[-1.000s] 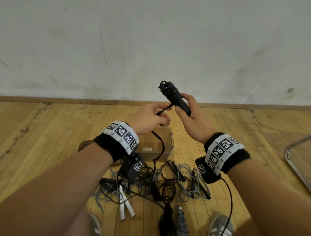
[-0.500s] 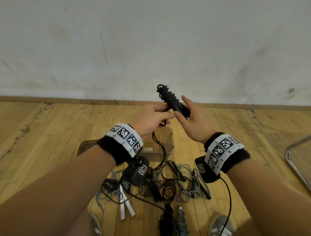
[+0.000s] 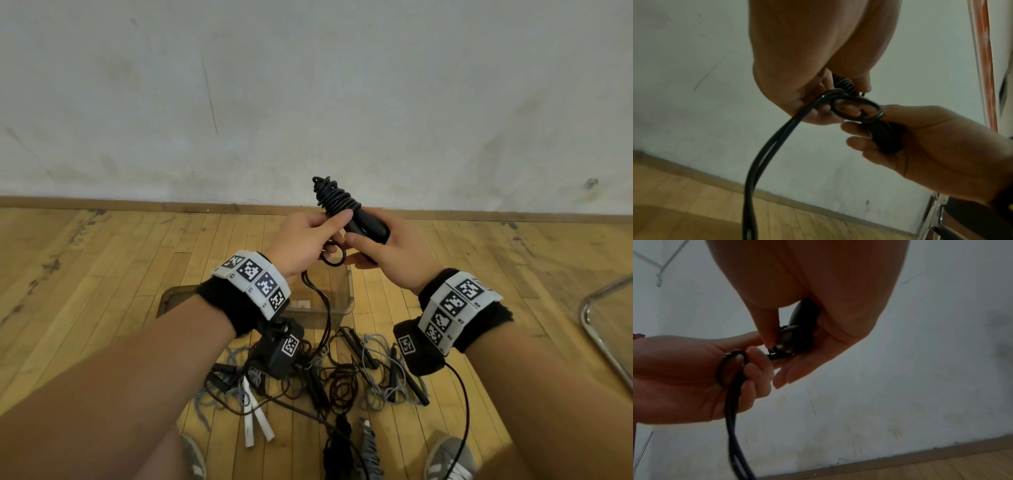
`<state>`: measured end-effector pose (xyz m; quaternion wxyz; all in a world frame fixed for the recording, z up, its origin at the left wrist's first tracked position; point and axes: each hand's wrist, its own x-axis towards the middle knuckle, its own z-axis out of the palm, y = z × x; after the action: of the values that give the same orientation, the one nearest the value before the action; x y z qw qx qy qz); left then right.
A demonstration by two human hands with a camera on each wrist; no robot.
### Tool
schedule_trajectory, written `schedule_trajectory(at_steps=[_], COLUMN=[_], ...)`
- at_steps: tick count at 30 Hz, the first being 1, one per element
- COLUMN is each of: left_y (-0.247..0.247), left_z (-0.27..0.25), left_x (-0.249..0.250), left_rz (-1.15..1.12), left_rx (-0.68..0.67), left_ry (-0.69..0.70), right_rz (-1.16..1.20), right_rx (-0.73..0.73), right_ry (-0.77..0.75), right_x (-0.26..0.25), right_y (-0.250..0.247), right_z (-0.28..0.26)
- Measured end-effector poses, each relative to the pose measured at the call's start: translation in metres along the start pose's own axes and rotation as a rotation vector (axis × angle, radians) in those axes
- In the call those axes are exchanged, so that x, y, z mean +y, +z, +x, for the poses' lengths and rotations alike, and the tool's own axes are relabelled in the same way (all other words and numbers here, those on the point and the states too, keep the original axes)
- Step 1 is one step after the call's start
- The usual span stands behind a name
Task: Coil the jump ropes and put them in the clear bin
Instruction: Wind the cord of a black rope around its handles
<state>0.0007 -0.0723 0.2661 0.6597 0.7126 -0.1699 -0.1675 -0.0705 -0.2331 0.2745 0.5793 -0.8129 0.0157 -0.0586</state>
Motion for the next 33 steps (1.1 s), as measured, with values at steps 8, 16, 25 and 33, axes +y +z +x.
schedule_trajectory(at_steps=[8,16,25,33], left_y=[-0.005,-0.012,-0.01,-0.011], left_z=[-0.002,-0.003,-0.001,-0.005], left_x=[0.01,0.01,0.004,0.012], left_rz=[0.13,0.076,0.141,0.155], left_rx=[-0.075,-0.196,-0.171,-0.182], left_ry=[-0.011,-0.127,-0.079,-0.064], right_rz=[-0.075,-0.122,-0.193,-0.318], right_rx=[0.1,0.143,0.191,0.256], right_ry=[-0.123,-0.131,-0.145,-0.15], right_x=[-0.004,-0.003,-0.004,0.003], right_y=[-0.002,-0.004,-0.001,-0.002], right_z=[-0.002,-0.001,0.0,0.003])
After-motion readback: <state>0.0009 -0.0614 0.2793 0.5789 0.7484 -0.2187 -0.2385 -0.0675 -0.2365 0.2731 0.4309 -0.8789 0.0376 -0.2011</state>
